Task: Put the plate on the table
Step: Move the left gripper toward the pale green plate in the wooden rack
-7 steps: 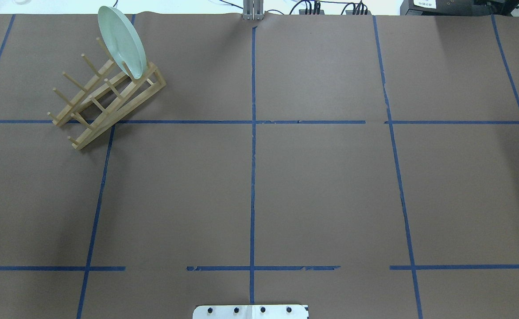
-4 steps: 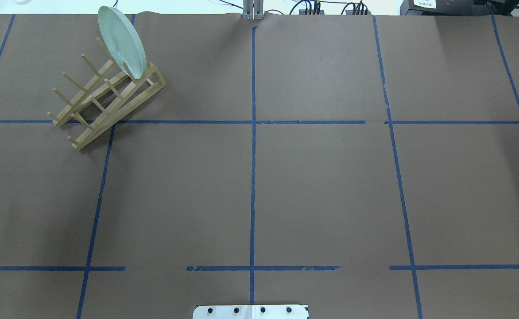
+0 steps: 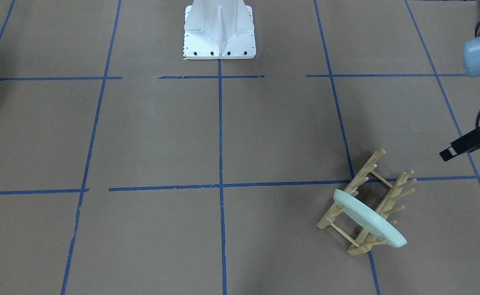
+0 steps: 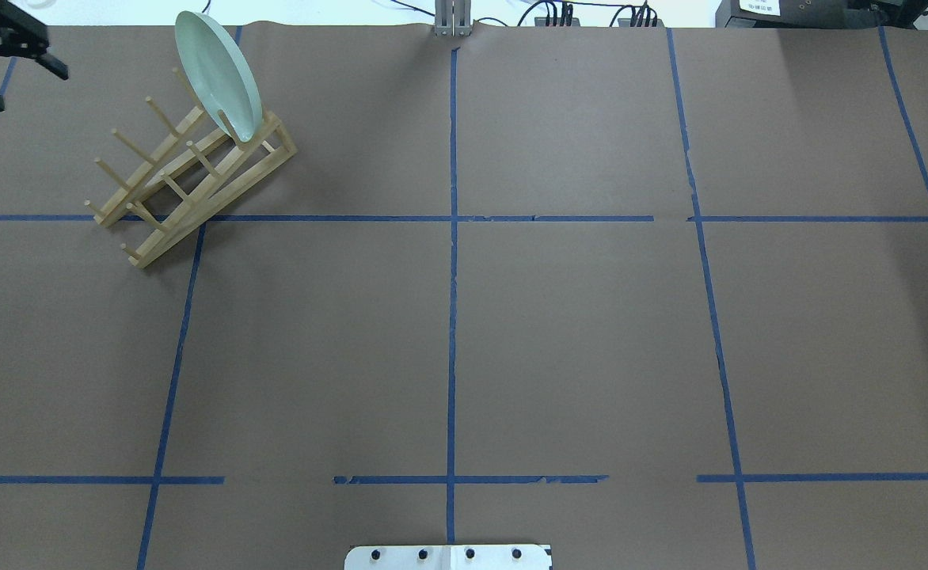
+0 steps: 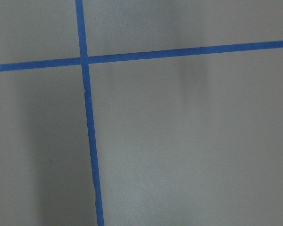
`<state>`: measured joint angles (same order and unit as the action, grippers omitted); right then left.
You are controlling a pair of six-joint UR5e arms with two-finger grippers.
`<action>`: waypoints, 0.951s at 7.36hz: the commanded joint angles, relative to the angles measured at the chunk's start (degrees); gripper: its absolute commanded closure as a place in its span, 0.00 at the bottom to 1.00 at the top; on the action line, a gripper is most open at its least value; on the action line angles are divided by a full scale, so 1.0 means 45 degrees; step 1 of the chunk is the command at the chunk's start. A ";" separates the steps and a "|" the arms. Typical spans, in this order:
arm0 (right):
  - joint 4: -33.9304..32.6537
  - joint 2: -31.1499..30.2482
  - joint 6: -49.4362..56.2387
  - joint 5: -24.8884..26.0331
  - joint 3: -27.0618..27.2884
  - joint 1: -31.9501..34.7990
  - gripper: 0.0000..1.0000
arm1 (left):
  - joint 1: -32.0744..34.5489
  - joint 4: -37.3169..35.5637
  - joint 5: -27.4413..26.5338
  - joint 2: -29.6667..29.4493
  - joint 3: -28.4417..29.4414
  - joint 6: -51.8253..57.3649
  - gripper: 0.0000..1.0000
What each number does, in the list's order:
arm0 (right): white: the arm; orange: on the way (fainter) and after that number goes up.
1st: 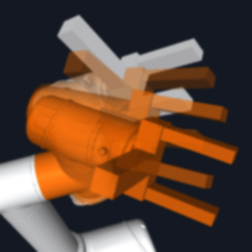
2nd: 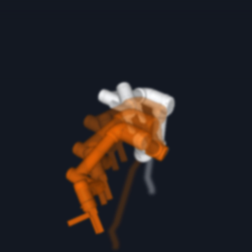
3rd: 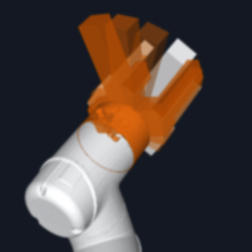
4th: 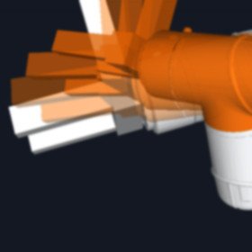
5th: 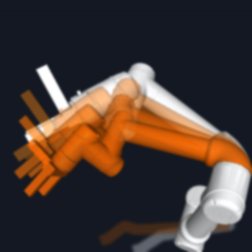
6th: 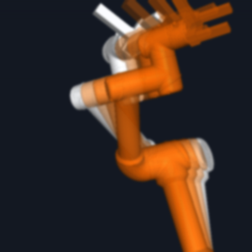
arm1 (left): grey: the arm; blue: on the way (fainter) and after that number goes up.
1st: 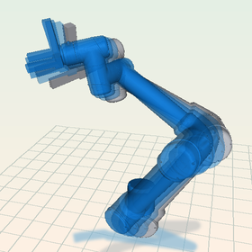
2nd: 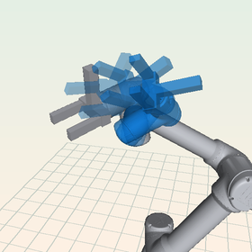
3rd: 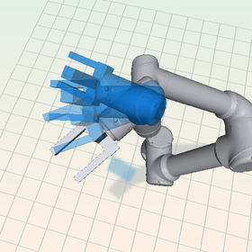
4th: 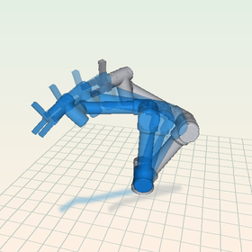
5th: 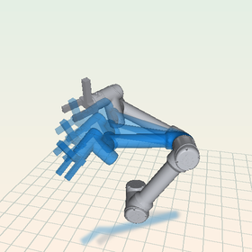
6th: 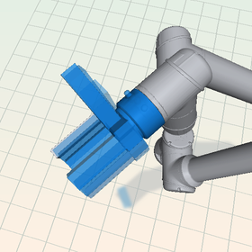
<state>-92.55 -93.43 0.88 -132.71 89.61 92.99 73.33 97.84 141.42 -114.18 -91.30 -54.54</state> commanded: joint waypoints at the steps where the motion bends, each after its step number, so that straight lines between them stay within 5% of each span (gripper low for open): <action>1: 0.0000 0.0000 0.0000 0.0000 0.0009 0.0000 0.00 | -0.0768 0.0422 -0.0996 -0.0993 0.0540 -0.1899 0.00; 3: 0.0000 0.0000 0.0000 0.0000 0.0009 0.0000 0.00 | -0.1081 0.1263 -0.1036 -0.2451 0.2661 -0.2586 0.00; 5: 0.0000 0.0000 0.0000 0.0000 0.0009 0.0000 0.00 | -0.1081 0.1616 -0.1036 -0.2866 0.2807 -0.3363 0.00; 7: 0.0000 0.0000 0.0000 0.0000 0.0009 0.0000 0.00 | -0.1081 0.3812 -0.1210 -0.2907 0.3098 -0.5834 0.00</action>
<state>-92.55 -93.43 0.88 -132.71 89.65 92.99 68.48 109.27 136.58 -126.97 -78.37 -73.97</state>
